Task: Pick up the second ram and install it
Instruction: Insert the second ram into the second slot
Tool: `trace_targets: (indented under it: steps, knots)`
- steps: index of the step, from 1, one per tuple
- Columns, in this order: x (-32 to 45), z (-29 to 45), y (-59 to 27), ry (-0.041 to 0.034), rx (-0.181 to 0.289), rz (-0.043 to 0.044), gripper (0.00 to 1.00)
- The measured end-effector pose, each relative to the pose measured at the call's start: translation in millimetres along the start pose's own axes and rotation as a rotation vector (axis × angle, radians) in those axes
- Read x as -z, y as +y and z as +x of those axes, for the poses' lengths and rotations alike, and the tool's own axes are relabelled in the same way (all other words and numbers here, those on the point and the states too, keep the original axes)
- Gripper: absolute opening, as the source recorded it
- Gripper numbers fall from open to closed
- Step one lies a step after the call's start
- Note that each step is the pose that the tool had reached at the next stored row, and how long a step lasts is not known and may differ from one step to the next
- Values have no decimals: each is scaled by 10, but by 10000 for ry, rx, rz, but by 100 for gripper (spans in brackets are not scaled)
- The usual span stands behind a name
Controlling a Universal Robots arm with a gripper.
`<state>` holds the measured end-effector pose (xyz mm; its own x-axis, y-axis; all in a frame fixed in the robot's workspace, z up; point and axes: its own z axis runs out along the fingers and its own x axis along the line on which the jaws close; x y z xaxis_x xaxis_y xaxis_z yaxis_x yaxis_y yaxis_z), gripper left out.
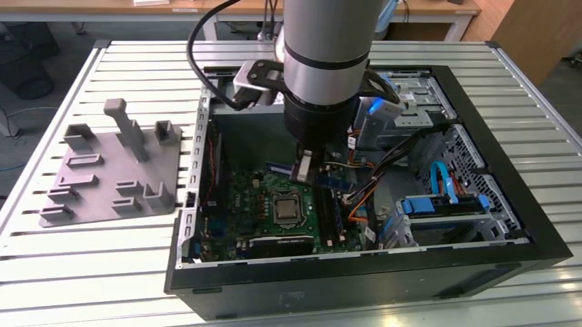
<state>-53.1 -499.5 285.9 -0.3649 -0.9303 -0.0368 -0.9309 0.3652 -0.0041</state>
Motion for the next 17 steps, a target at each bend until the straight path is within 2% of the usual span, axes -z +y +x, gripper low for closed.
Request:
trace_targets:
  steps: [17]
  knots:
    - [0, 4, -1, 7, -1614, 59, 14]
